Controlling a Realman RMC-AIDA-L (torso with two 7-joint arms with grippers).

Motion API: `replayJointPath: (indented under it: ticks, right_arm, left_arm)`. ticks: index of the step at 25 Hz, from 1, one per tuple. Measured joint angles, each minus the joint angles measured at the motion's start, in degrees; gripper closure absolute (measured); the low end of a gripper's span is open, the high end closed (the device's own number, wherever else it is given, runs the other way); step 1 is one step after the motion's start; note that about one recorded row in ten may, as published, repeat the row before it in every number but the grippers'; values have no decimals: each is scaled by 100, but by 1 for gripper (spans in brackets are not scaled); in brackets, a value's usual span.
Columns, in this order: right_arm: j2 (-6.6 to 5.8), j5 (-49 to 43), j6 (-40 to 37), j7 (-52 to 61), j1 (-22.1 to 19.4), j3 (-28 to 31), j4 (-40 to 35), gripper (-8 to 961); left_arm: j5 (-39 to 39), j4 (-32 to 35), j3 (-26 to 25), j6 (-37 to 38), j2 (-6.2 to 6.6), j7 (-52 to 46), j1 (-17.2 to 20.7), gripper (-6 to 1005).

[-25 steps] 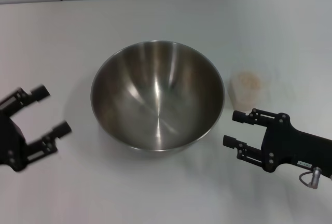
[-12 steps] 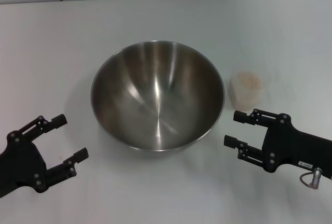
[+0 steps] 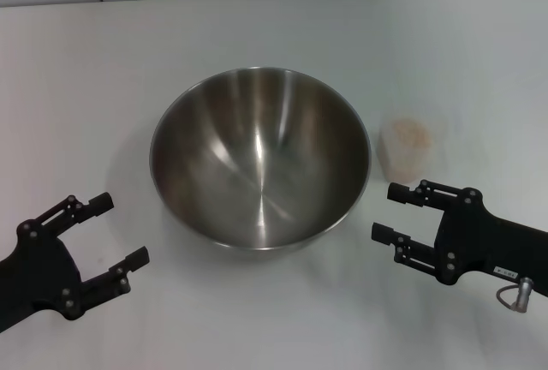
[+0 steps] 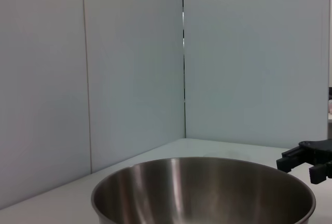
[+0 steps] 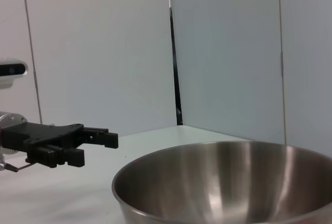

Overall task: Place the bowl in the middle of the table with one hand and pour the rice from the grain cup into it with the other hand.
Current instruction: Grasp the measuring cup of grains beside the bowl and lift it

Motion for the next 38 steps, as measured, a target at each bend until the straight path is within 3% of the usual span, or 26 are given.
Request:
replayJointPath:
  ticks: [9,12,18,26,38]
  right_arm:
    - [16,0,-147,-84,-135,210,149,377]
    - [22,3,-320,-526,-309,714,527,376]
    - [30,8,-428,-1776,-840,2272,1523,376]
    - [51,10,44,-2471,-1168,3431,2065,377]
    - [45,10,935,-2476,-1075,3900,2203,377]
  left_arm:
    - [1,-2,-9,-30,-35,-1,-22,201]
    - [1,-2,-30,-36,-44,-37,-29,201]
    - [0,-2,-15,-36,-43,-55,-36,202]
    - [0,-1,-1,15,26,-73,-46,202]
    - [0,-1,-25,27,36,-82,-29,203]
